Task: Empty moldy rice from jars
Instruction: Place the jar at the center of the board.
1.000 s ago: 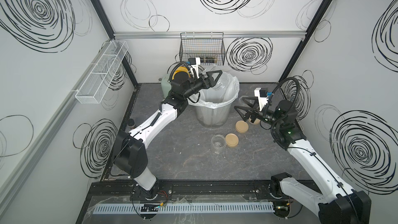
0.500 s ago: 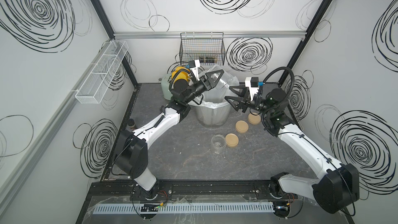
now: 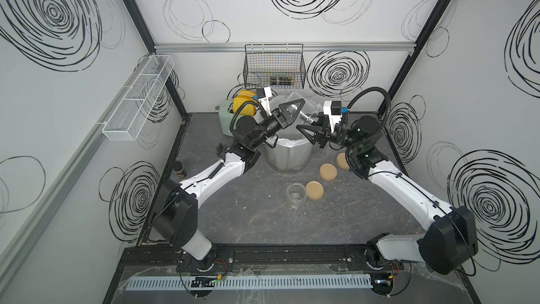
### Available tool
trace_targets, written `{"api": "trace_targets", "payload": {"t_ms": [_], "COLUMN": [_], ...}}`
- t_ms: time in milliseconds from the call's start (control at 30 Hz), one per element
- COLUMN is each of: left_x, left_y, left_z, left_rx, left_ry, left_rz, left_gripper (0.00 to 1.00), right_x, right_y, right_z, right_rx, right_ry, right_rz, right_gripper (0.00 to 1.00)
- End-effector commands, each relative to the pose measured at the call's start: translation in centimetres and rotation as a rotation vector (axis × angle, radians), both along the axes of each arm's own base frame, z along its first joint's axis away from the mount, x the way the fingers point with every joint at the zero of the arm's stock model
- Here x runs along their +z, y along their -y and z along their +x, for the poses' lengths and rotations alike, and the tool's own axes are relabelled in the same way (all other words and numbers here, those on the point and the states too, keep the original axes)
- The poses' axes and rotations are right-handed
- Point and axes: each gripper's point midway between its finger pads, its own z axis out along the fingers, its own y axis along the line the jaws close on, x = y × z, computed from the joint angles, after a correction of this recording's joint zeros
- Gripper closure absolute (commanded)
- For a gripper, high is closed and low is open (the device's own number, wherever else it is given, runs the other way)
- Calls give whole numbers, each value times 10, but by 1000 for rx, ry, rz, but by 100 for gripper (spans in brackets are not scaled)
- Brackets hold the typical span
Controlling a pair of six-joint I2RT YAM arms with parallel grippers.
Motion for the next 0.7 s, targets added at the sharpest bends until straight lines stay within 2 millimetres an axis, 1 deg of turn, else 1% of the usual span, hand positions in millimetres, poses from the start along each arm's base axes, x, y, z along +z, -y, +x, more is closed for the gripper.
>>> {"api": "trace_targets", "payload": {"t_ms": [0,67,100,133,200,267,300,333,367,567,667], "left_x": [49,47,47,48,49,49,49,48,47,46,47], "left_y": [-12,-13,-14,-16,-17,-18,-18,-18,-19,-33,-47], "left_z": [-34,-35,-35,-36,-37,-37,-37,-37,-36,-36,-36], "left_rx": [-14,-11,-8,-5,-1,6,10,18,29,120,188], "left_ry": [125,114,111,111,112,114,115,115,114,137,159], "left_rz": [-139,-160,-176,-189,-201,-194,-188,-180,-172,-105,-65], "left_gripper": [21,21,21,21,21,18,14,10,3,4,4], "right_x": [25,27,27,27,28,28,28,28,28,28,28], "right_y": [1,1,0,0,0,0,0,0,1,2,2], "right_z": [-7,-8,-9,-9,-11,-12,-12,-11,-12,-14,-14], "right_rx": [-3,0,3,3,6,5,1,-2,-4,-6,-7], "right_ry": [86,89,88,89,94,94,94,93,94,96,95], "right_rz": [54,59,60,61,61,60,60,60,59,56,48], "right_gripper": [60,68,73,76,87,96,98,100,100,100,100]}}
